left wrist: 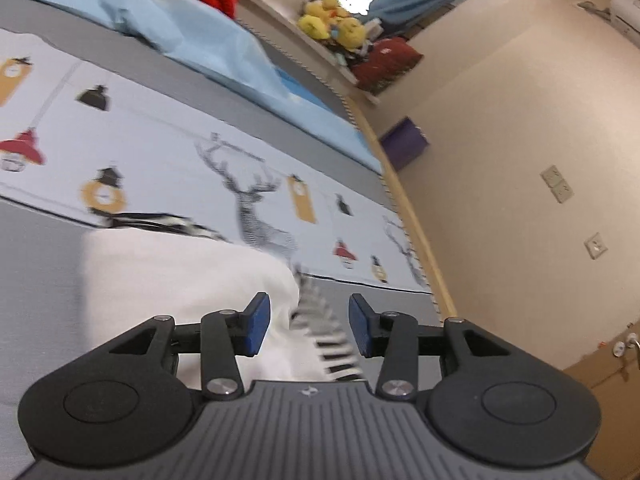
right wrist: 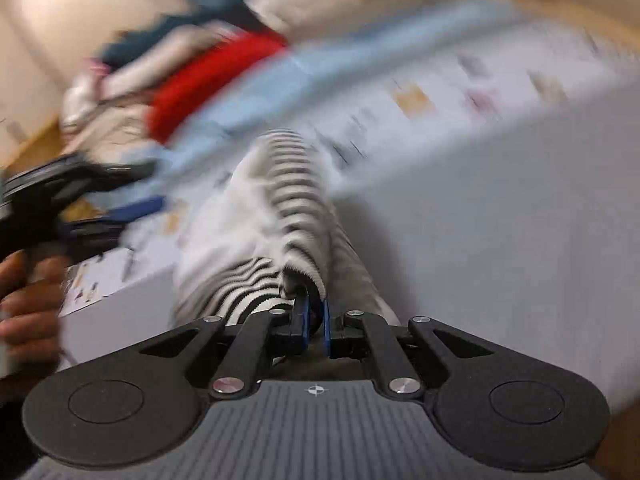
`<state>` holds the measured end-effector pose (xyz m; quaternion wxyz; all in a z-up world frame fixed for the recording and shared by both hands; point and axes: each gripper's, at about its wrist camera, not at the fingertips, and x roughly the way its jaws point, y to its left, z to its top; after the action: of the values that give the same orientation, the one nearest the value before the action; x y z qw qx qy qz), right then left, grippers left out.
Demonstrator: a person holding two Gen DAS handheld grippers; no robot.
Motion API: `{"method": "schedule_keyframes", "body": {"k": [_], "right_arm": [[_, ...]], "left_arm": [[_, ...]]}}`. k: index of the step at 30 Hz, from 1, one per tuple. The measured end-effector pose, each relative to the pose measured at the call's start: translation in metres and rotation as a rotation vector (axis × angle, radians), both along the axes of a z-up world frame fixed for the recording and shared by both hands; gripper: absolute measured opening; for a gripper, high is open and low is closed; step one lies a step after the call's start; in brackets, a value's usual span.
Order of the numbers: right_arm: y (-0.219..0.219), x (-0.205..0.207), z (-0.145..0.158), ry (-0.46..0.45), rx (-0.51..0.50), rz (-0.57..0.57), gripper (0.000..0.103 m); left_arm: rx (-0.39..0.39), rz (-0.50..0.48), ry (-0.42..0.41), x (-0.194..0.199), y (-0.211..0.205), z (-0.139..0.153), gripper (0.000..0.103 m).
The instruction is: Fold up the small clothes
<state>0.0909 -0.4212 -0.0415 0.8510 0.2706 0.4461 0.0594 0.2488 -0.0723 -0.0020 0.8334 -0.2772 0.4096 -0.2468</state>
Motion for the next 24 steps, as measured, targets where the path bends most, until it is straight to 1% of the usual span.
{"method": "schedule_keyframes", "body": {"k": [1,3,4,5,6,7,8,10,12,14,15,16,17,19,21,22,23,24], "right_arm": [[-0.003,0.001,-0.002,0.015,-0.028,-0.027,0.010],[-0.005,0.002,0.005,-0.016,-0.089,-0.056,0.011],[-0.007,0.004,0.009,-0.034,-0.090,-0.067,0.013],[-0.009,0.007,0.013,-0.049,-0.081,-0.078,0.027],[-0.012,0.011,0.015,-0.055,-0.075,-0.084,0.038],[-0.013,0.016,0.016,-0.054,-0.073,-0.085,0.056],[-0.014,0.024,0.015,-0.054,-0.076,-0.076,0.058],[-0.014,0.041,0.012,-0.044,-0.071,-0.013,0.057],[-0.013,0.059,0.002,-0.007,-0.059,0.092,0.057],[-0.002,0.073,-0.017,0.078,-0.038,0.160,0.057],[0.002,0.080,-0.027,0.136,-0.017,0.173,0.057],[0.008,0.085,-0.033,0.171,-0.009,0.183,0.057],[0.014,0.087,-0.036,0.183,-0.026,0.198,0.057],[0.025,0.088,-0.037,0.173,-0.096,0.234,0.055],[0.026,0.086,-0.037,0.171,-0.124,0.245,0.036],[0.023,0.084,-0.037,0.174,-0.121,0.242,0.016],[0.018,0.080,-0.036,0.170,-0.114,0.232,0.006],[0.011,0.076,-0.034,0.158,-0.098,0.229,0.006]], "left_arm": [[0.012,0.004,0.011,-0.001,0.006,0.000,0.047],[0.059,0.003,0.027,-0.001,0.016,-0.001,0.047],[0.090,-0.005,0.036,-0.002,0.020,-0.001,0.047],[0.124,-0.019,0.047,-0.001,0.024,-0.003,0.047],[0.149,-0.034,0.054,-0.001,0.033,-0.005,0.047],[0.173,-0.048,0.057,-0.003,0.035,-0.006,0.047],[0.200,-0.066,0.054,-0.006,0.039,-0.008,0.047],[0.240,-0.092,0.046,-0.013,0.042,-0.008,0.047],[0.279,-0.107,0.043,-0.018,0.043,-0.010,0.047],[0.310,-0.117,0.038,-0.025,0.046,-0.011,0.047],[0.324,-0.124,0.035,-0.027,0.048,-0.011,0.047],[0.334,-0.131,0.031,-0.028,0.048,-0.011,0.047],[0.340,-0.134,0.028,-0.028,0.048,-0.010,0.047],[0.343,-0.139,0.026,-0.028,0.048,-0.010,0.047],[0.345,-0.150,0.024,-0.028,0.045,-0.009,0.047],[0.349,-0.159,0.020,-0.028,0.041,-0.009,0.047],[0.352,-0.171,0.016,-0.029,0.037,-0.009,0.047],[0.357,-0.187,0.012,-0.030,0.032,-0.010,0.047]]}}
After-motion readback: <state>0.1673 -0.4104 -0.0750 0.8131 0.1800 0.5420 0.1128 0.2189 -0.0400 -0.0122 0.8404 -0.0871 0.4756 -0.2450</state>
